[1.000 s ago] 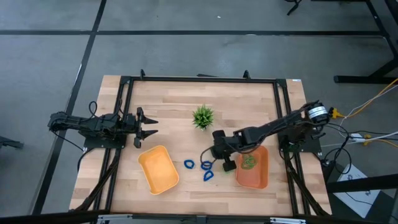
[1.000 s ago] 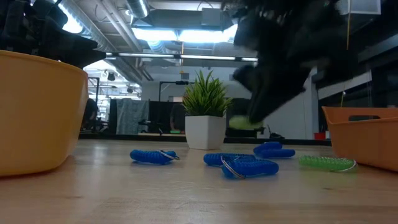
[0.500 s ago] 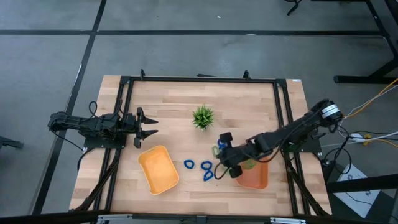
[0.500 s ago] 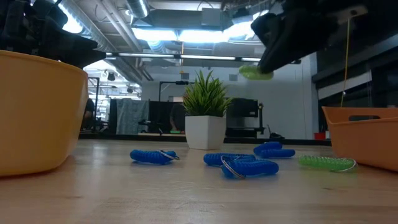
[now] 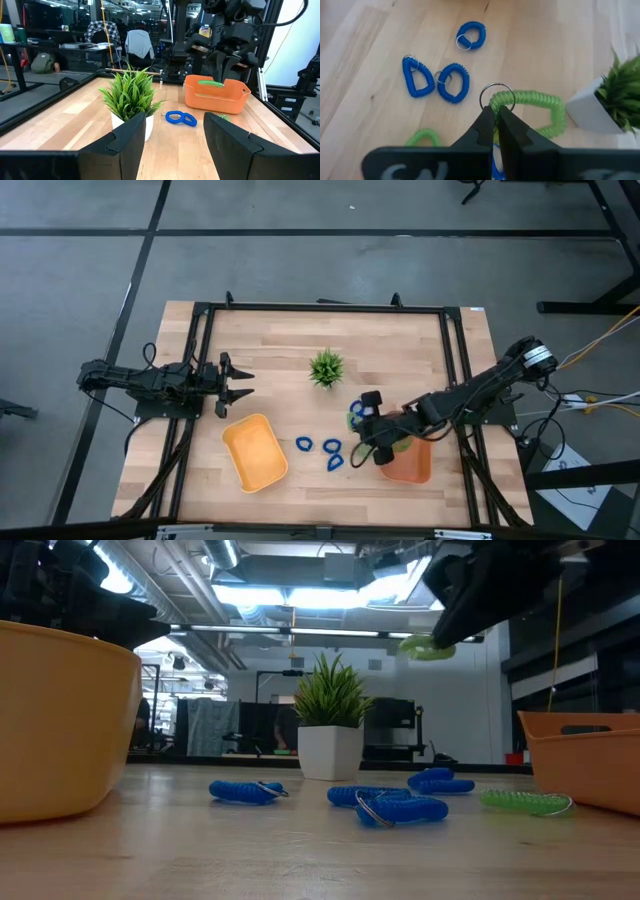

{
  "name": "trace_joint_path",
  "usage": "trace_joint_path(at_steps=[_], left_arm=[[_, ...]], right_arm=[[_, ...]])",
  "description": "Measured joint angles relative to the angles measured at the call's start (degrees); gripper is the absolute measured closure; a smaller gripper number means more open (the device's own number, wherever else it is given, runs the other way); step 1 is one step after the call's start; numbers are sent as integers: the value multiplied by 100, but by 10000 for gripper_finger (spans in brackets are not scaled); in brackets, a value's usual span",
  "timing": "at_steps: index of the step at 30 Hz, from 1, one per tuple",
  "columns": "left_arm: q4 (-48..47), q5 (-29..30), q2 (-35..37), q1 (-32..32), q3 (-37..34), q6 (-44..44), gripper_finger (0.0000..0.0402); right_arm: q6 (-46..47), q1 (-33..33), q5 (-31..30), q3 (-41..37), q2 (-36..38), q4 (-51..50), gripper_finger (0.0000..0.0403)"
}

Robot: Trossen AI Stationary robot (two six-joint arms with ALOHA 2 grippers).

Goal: Sort spring keychains
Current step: Put the green spring keychain into the orange bin

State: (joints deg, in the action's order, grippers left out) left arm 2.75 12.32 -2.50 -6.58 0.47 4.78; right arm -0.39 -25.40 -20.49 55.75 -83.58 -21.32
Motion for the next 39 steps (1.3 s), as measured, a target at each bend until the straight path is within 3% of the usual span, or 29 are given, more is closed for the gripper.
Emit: trace_joint_path(at_steps=[12, 23, 39], left_arm=[[-3, -3, 0, -1, 0, 0, 205], [1, -2, -2, 1, 0, 0, 205], [1, -2, -2, 1, 2, 0, 205]], right_arm=[[837, -666, -1047, -855, 1113, 83, 392], [2391, -1419, -1890, -921, 1330, -846, 392], [5129, -2147, -1866, -921, 1330, -2203, 392]])
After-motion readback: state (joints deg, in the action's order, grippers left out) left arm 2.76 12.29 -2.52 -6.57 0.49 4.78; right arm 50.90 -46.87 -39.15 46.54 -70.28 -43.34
